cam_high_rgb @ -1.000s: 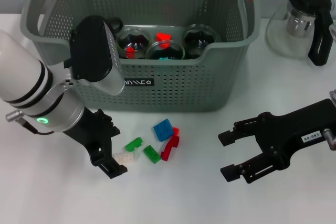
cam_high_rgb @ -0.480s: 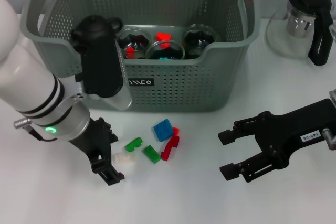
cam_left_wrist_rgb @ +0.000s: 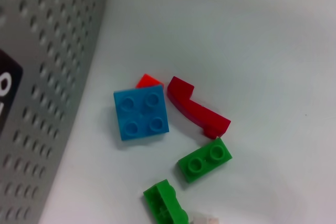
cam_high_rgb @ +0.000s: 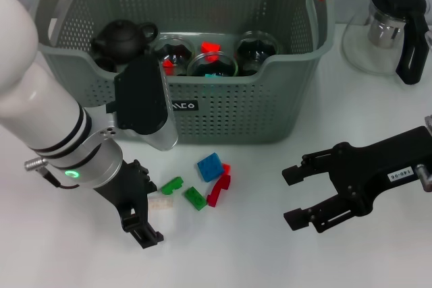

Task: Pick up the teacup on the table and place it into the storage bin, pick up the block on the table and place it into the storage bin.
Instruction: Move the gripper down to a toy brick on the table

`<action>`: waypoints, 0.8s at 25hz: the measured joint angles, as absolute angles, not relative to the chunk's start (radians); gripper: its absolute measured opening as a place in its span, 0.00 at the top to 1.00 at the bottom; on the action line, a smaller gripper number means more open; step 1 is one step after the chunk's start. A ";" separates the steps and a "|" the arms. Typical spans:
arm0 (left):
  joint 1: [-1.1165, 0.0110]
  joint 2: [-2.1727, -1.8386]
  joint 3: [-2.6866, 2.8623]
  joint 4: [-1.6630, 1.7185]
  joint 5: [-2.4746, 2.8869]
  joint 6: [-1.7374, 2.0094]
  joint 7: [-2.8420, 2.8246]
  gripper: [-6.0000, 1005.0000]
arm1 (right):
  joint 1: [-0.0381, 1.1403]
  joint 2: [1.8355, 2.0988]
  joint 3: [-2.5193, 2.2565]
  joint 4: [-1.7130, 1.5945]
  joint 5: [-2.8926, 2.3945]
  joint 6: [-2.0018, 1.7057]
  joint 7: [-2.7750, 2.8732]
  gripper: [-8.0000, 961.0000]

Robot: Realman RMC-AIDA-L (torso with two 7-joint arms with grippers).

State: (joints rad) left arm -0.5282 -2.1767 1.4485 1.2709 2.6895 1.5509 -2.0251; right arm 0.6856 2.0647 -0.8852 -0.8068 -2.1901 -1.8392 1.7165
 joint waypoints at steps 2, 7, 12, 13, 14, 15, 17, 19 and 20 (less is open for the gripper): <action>-0.528 -2.177 1.452 1.271 2.688 1.551 -2.025 0.07 | 0.686 2.065 -0.884 -0.807 -2.191 -1.839 1.716 0.03; -0.529 -2.177 1.457 1.272 2.687 1.563 -2.026 0.07 | 0.684 2.065 -0.883 -0.807 -2.192 -1.839 1.716 0.04; -0.529 -2.177 1.464 1.280 2.677 1.591 -2.025 0.07 | 0.684 2.065 -0.882 -0.807 -2.192 -1.839 1.716 0.04; -0.530 -2.177 1.464 1.280 2.673 1.597 -2.025 0.07 | 0.684 2.065 -0.882 -0.807 -2.192 -1.839 1.715 0.04; -0.530 -2.177 1.464 1.281 2.669 1.601 -2.024 0.07 | 0.684 2.065 -0.882 -0.807 -2.192 -1.839 1.713 0.03; -0.530 -2.177 1.464 1.281 2.666 1.605 -2.023 0.07 | 0.684 2.065 -0.882 -0.807 -2.192 -1.839 1.712 0.03; -0.530 -2.177 1.464 1.287 2.653 1.614 -2.020 0.07 | 0.684 2.065 -0.882 -0.807 -2.192 -1.839 1.712 0.03; -0.530 -2.177 1.462 1.295 2.642 1.622 -2.018 0.07 | 0.682 2.065 -0.882 -0.807 -2.192 -1.839 1.712 0.03; -0.530 -2.177 1.462 1.297 2.638 1.626 -2.018 0.07 | 0.681 2.065 -0.882 -0.807 -2.192 -1.839 1.712 0.03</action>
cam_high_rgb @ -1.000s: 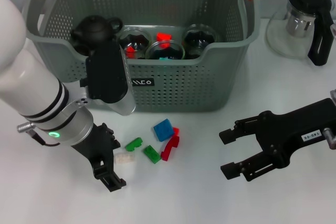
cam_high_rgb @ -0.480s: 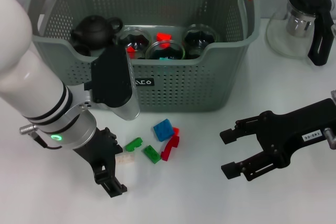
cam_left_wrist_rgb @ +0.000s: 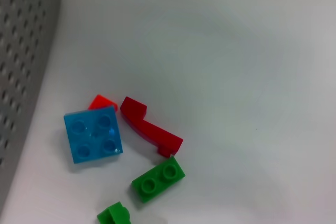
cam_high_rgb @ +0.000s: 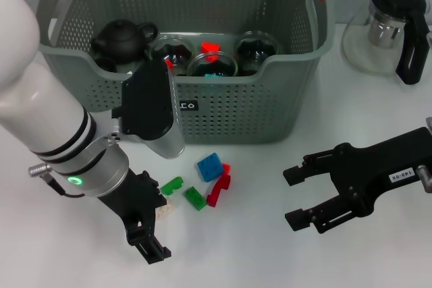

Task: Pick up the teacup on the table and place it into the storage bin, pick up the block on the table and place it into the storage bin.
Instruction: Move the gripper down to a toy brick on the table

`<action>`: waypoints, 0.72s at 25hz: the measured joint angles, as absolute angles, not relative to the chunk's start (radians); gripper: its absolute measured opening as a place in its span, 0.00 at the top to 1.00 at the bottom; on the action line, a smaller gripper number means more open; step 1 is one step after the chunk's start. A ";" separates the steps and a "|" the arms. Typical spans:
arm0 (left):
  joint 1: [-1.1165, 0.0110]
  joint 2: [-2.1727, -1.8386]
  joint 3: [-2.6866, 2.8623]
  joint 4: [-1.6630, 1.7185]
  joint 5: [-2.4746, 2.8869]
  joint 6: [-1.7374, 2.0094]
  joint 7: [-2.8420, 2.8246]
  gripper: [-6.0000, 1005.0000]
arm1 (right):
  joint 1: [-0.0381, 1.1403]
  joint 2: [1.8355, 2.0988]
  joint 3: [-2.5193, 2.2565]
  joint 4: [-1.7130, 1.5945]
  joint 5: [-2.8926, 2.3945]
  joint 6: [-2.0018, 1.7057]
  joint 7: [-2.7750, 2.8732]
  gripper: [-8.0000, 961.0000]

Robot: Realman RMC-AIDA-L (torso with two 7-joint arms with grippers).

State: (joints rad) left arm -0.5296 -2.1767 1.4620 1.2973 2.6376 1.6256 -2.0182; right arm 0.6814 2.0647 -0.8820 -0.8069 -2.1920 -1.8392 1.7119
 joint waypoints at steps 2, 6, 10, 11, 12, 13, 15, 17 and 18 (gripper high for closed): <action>-0.530 -2.177 1.461 1.299 2.635 1.628 -2.021 0.07 | 0.679 2.065 -0.882 -0.807 -2.192 -1.839 1.712 0.03; -0.532 -2.176 1.461 1.298 2.643 1.606 -2.057 0.07 | 0.674 2.065 -0.882 -0.807 -2.192 -1.839 1.708 0.03; -0.539 -2.173 1.458 1.295 2.646 1.601 -2.105 0.07 | 0.672 2.065 -0.882 -0.807 -2.192 -1.839 1.707 0.03; -0.539 -2.173 1.458 1.295 2.646 1.601 -2.115 0.07 | 0.671 2.065 -0.882 -0.807 -2.192 -1.838 1.707 0.03; -0.539 -2.173 1.458 1.294 2.646 1.601 -2.127 0.07 | 0.671 2.065 -0.882 -0.807 -2.192 -1.838 1.707 0.03; -0.540 -2.172 1.459 1.293 2.648 1.600 -2.144 0.07 | 0.670 2.066 -0.882 -0.807 -2.192 -1.837 1.707 0.03; -0.545 -2.173 1.463 1.286 2.655 1.598 -2.178 0.07 | 0.670 2.066 -0.882 -0.807 -2.192 -1.836 1.707 0.03; -0.549 -2.173 1.466 1.278 2.660 1.596 -2.200 0.07 | 0.670 2.066 -0.882 -0.807 -2.192 -1.836 1.707 0.03; -0.551 -2.173 1.470 1.275 2.660 1.595 -2.209 0.07 | 0.670 2.066 -0.882 -0.807 -2.192 -1.836 1.706 0.03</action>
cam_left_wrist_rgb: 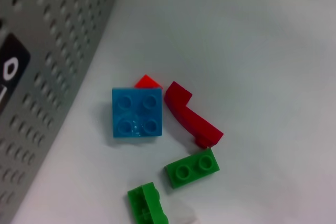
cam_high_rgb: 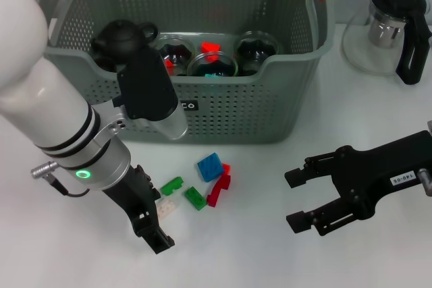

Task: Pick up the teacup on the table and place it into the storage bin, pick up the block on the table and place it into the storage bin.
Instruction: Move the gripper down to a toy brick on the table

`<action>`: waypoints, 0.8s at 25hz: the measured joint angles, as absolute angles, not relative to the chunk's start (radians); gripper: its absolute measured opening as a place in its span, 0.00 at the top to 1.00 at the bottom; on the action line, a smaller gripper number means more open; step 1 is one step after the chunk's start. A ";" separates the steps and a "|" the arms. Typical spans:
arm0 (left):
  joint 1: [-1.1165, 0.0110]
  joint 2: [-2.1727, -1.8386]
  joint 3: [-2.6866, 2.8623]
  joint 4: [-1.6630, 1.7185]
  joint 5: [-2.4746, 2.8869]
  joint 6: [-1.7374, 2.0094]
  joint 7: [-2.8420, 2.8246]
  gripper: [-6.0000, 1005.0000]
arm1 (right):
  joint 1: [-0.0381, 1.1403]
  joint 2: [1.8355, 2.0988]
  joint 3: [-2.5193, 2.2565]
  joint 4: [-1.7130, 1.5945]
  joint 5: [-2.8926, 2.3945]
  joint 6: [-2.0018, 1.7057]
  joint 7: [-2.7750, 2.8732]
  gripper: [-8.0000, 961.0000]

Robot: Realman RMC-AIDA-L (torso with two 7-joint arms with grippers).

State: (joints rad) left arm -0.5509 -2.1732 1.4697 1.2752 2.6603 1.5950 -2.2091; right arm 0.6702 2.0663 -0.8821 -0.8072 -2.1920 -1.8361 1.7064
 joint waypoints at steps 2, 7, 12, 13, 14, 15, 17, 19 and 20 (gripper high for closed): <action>-0.552 -2.173 1.475 1.274 2.660 1.592 -2.220 0.07 | 0.670 2.066 -0.882 -0.809 -2.192 -1.836 1.706 0.03; -0.553 -2.175 1.488 1.269 2.660 1.579 -2.247 0.07 | 0.670 2.066 -0.882 -0.813 -2.192 -1.836 1.704 0.03; -0.558 -2.174 1.488 1.250 2.663 1.567 -2.256 0.07 | 0.670 2.065 -0.882 -0.814 -2.192 -1.836 1.704 0.03; -0.562 -2.173 1.488 1.241 2.664 1.563 -2.261 0.07 | 0.670 2.065 -0.882 -0.814 -2.192 -1.836 1.704 0.03; -0.563 -2.173 1.488 1.236 2.665 1.560 -2.262 0.07 | 0.670 2.065 -0.882 -0.814 -2.192 -1.836 1.704 0.03; -0.565 -2.172 1.488 1.234 2.665 1.558 -2.262 0.07 | 0.670 2.065 -0.882 -0.813 -2.192 -1.836 1.704 0.03; -0.566 -2.172 1.488 1.232 2.665 1.552 -2.263 0.07 | 0.670 2.064 -0.882 -0.811 -2.192 -1.836 1.704 0.03; -0.566 -2.172 1.488 1.232 2.665 1.551 -2.263 0.08 | 0.670 2.063 -0.882 -0.810 -2.192 -1.836 1.704 0.03; -0.567 -2.172 1.488 1.232 2.665 1.550 -2.263 0.08 | 0.670 2.063 -0.882 -0.810 -2.192 -1.836 1.704 0.03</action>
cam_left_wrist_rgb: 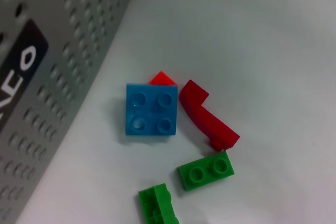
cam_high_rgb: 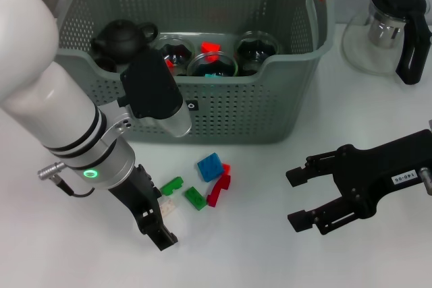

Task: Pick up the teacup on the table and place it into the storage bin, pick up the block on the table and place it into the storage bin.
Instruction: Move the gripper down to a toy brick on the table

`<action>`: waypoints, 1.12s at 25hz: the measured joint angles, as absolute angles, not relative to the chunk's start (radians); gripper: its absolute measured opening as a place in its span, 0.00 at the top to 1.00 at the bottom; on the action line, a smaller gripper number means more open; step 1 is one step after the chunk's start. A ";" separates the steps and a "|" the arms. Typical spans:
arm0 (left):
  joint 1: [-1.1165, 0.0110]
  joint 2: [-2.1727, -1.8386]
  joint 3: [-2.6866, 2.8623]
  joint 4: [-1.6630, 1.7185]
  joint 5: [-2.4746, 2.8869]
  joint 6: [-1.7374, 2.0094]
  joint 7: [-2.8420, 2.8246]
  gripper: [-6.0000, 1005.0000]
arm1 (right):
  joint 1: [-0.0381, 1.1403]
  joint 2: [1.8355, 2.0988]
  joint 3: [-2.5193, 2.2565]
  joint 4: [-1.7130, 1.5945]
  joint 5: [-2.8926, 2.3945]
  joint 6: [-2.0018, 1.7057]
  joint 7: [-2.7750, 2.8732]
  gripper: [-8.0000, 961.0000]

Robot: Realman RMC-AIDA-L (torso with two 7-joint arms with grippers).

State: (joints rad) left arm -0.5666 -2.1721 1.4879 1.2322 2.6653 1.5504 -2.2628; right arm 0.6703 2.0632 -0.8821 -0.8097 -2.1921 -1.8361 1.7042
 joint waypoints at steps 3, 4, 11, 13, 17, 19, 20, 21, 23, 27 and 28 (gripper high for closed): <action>-0.568 -2.172 1.488 1.232 2.666 1.548 -2.263 0.09 | 0.670 2.063 -0.882 -0.809 -2.192 -1.836 1.704 0.03; -0.568 -2.172 1.488 1.232 2.666 1.548 -2.263 0.10 | 0.670 2.063 -0.882 -0.809 -2.192 -1.835 1.704 0.03; -0.574 -2.171 1.481 1.221 2.666 1.542 -2.268 0.13 | 0.670 2.063 -0.882 -0.811 -2.191 -1.832 1.704 0.03; -0.579 -2.169 1.481 1.203 2.666 1.535 -2.272 0.19 | 0.670 2.063 -0.882 -0.812 -2.191 -1.832 1.704 0.03; -0.583 -2.169 1.483 1.191 2.667 1.525 -2.274 0.37 | 0.670 2.065 -0.882 -0.814 -2.191 -1.832 1.707 0.03; -0.583 -2.170 1.480 1.192 2.668 1.523 -2.274 0.45 | 0.670 2.065 -0.882 -0.815 -2.191 -1.831 1.709 0.03; -0.583 -2.170 1.479 1.193 2.668 1.522 -2.275 0.49 | 0.670 2.065 -0.882 -0.816 -2.191 -1.831 1.710 0.03; -0.583 -2.171 1.479 1.193 2.668 1.522 -2.275 0.53 | 0.670 2.065 -0.882 -0.816 -2.191 -1.831 1.711 0.03; -0.583 -2.171 1.481 1.193 2.669 1.522 -2.275 0.61 | 0.670 2.065 -0.882 -0.816 -2.190 -1.831 1.711 0.03; -0.584 -2.171 1.483 1.193 2.669 1.520 -2.275 0.62 | 0.670 2.065 -0.882 -0.816 -2.189 -1.831 1.712 0.03; -0.584 -2.171 1.482 1.193 2.669 1.520 -2.275 0.63 | 0.670 2.065 -0.882 -0.816 -2.188 -1.831 1.711 0.03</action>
State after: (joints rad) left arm -0.5842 -2.1706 1.4822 1.1929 2.6690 1.5197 -2.2749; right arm 0.6704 2.0648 -0.8820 -0.8161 -2.1881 -1.8314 1.7115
